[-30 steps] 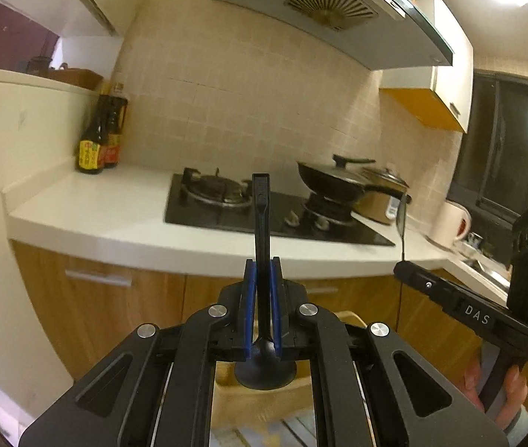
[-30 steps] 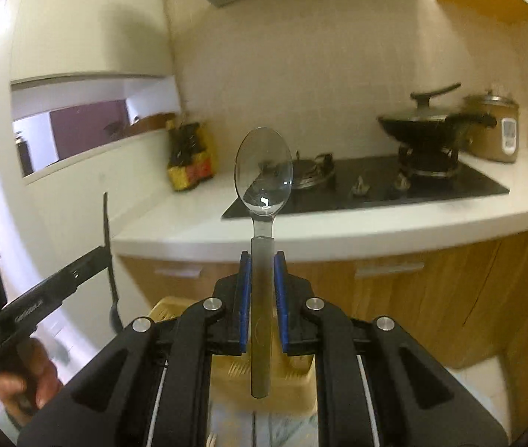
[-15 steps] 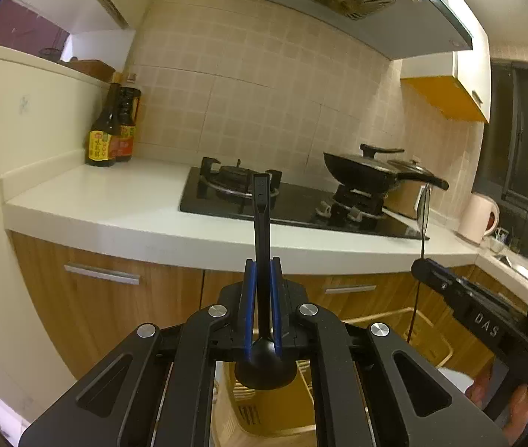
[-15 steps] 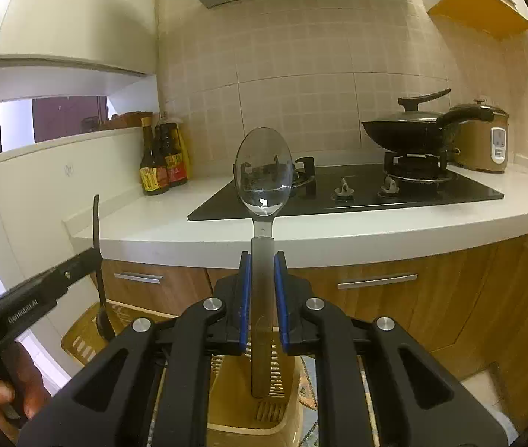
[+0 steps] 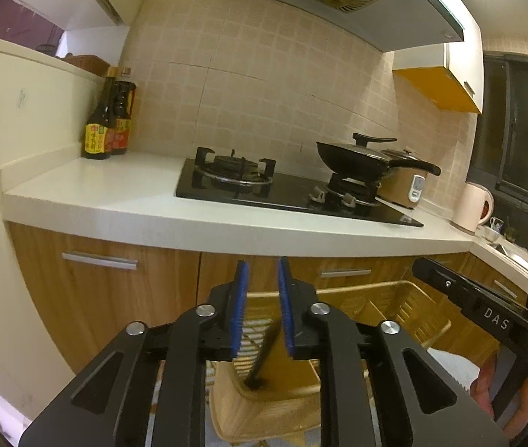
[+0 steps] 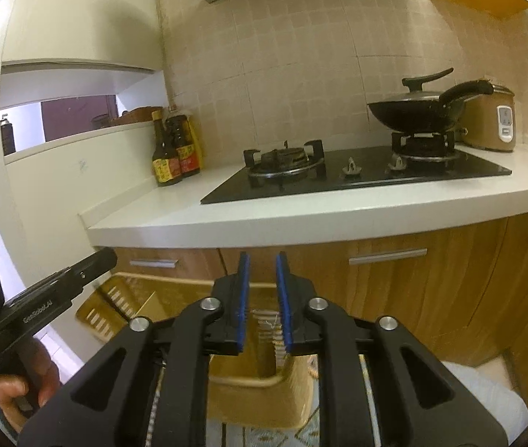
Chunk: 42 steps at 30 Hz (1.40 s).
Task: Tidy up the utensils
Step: 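Carry both spoons into the beige basket and open both tools, then move both open tools back down to the utensils on the table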
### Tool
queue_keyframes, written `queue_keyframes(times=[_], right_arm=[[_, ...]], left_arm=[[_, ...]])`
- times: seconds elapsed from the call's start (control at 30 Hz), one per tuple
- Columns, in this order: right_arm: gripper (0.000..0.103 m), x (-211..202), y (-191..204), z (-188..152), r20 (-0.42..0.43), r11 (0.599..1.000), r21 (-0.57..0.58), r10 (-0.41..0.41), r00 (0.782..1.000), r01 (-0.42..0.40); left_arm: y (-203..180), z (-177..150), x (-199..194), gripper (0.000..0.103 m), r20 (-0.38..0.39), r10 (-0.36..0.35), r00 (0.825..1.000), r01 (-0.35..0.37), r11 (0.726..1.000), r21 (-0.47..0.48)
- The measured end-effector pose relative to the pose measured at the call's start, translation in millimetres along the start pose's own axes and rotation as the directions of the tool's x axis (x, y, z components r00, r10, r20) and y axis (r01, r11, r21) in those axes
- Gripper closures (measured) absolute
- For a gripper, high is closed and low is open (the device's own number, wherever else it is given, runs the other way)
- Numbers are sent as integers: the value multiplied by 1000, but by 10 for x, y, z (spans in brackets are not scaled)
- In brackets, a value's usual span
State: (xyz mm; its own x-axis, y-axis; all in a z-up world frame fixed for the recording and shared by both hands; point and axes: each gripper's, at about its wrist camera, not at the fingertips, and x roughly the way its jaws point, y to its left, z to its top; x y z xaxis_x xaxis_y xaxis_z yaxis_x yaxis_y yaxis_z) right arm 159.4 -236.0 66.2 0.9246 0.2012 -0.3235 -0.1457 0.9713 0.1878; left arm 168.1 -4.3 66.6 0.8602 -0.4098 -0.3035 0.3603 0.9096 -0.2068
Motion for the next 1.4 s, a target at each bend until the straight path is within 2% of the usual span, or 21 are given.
queue_keyframes(times=[0.13,0.17,0.23,0.33,0.47,0.57,0.67,0.73,0.77,0.8,0.93,0.97,1.03,1.07,1.13,1.17,1.23,1.33,1.4], right_arm=[[85,-156,-18,-37,-18,999,27,23,1000,-23],[83,-189,-18,-38,-23,999,33,28,999,-28],[76,-293,-23,-46,-34,998,40,41,999,-40],[74,-475,14,-63,-58,999,28,43,997,-42],[73,-623,53,-119,-147,1000,20,18,989,-16],[73,-667,68,-209,-261,1000,10,-17,965,20],[73,-672,44,-334,-379,999,40,5,925,11],[73,-643,33,-436,-456,998,61,16,890,13],[73,-619,27,-518,-504,997,82,35,863,7],[73,-606,26,-574,-533,995,98,55,845,-3],[73,-544,78,-875,-648,990,136,110,754,-27],[74,-542,98,-933,-664,989,144,123,737,-35],[74,-525,147,-1057,-701,987,155,144,699,-47],[73,-501,171,-1123,-722,985,163,155,674,-51],[74,-473,208,-1220,-748,982,182,176,640,-57],[74,-465,233,-1284,-759,978,198,194,621,-64],[74,-447,268,-1333,-769,977,203,203,606,-68],[74,-430,332,-1407,-783,979,191,194,591,-69],[74,-410,371,-1437,-787,980,186,192,586,-71]], left_arm=[[10,-15,-159,81,-8,-2,1000,2,1000,1],[20,-12,-205,79,-13,-7,1000,7,1000,-7],[52,-5,-325,68,-28,-27,999,26,999,-30],[64,-9,-496,65,-64,-40,997,37,998,-50],[36,-70,-713,65,-178,-66,982,59,997,-46],[17,-181,-818,65,-268,-63,961,59,998,-23],[25,-367,-870,65,-385,-67,921,64,998,-22],[44,-512,-871,65,-464,-66,884,60,998,-28],[59,-584,-868,65,-500,-63,864,55,998,-31],[80,-638,-873,65,-527,-67,847,55,998,-38],[167,-919,-860,66,-642,-139,754,86,990,-113],[183,-1010,-865,66,-670,-166,724,100,986,-136],[189,-1133,-871,66,-702,-181,688,107,983,-149],[187,-1212,-871,66,-723,-186,665,109,982,-153],[170,-1322,-863,66,-750,-187,634,110,982,-152],[143,-1367,-873,66,-760,-186,623,113,983,-147],[95,-1457,-889,66,-779,-185,599,127,983,-136],[33,-1515,-907,67,-786,-200,586,143,979,-143],[-20,-1517,-931,68,-782,-206,588,148,978,-146]])
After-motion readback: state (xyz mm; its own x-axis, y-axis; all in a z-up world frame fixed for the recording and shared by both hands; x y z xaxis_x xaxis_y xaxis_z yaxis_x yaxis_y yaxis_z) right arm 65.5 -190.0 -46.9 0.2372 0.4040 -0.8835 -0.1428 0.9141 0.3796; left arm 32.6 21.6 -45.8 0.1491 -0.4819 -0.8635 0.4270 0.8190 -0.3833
